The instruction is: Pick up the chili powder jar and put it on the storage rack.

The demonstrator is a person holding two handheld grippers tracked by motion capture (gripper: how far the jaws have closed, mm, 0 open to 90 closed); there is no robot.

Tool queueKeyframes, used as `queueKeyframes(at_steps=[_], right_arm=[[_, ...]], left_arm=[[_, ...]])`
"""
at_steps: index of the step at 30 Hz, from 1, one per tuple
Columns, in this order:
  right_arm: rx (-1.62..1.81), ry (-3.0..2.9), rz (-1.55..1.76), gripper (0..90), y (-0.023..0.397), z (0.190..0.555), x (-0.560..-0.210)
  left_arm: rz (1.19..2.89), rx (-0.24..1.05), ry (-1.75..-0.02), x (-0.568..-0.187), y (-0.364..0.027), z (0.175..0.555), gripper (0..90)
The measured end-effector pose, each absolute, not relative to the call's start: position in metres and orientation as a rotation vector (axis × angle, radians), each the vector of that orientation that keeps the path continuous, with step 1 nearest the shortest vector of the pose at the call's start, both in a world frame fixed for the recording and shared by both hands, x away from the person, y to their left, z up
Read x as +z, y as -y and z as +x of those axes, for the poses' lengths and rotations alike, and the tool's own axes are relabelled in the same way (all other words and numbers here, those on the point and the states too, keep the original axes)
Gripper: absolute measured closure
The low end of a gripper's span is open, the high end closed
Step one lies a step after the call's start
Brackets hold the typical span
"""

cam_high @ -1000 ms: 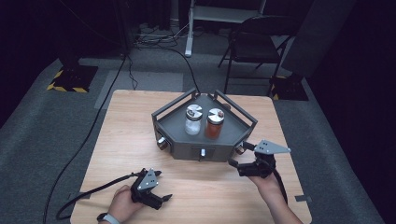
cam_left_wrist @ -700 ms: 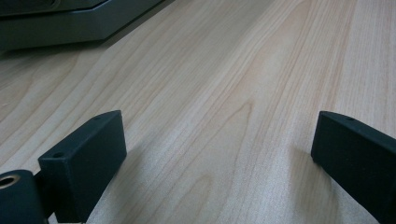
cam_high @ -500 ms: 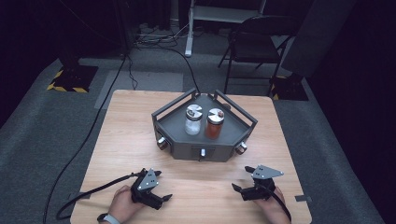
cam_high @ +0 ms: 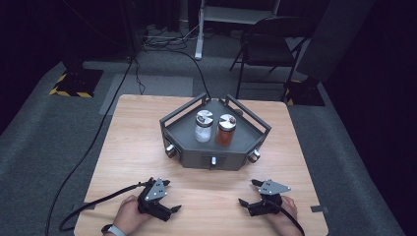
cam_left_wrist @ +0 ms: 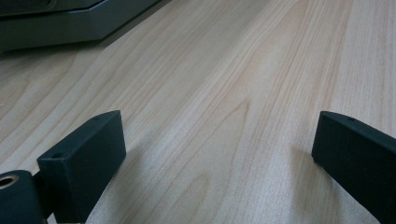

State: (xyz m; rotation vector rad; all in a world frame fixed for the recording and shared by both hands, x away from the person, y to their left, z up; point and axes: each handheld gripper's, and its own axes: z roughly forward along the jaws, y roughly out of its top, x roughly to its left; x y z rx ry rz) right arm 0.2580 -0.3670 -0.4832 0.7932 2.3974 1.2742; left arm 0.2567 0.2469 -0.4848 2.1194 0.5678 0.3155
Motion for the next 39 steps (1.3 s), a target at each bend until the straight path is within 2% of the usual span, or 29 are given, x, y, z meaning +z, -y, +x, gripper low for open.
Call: queueKeyframes(at_steps=[39], right_arm=[[1.266,-2.401,0.802,4.0,0.3681,0.2581,-0.4824]], left_arm=[[2.116,0.320,-0.592,-0.4845,-0.2397,0.2611,1.7]])
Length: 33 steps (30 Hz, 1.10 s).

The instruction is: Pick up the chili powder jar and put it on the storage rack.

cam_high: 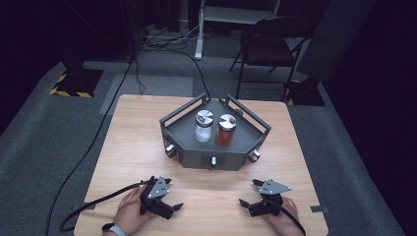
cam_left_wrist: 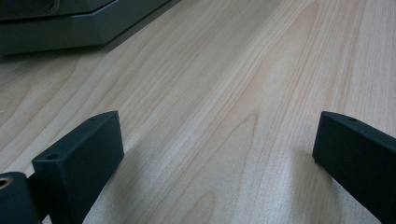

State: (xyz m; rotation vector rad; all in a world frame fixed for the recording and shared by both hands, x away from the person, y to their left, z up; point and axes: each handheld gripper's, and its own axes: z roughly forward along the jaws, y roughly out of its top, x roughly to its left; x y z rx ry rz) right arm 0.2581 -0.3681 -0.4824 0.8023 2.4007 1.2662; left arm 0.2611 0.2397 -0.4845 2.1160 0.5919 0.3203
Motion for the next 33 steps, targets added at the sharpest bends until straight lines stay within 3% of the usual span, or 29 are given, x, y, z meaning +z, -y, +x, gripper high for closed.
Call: queueKeyframes(at_steps=[33], right_arm=[[1.269,-2.409,0.793,3.4,0.3690,0.2590,-0.4822]], left_arm=[[2.116,0.320,-0.592,-0.4846,-0.2397,0.2611,1.7]])
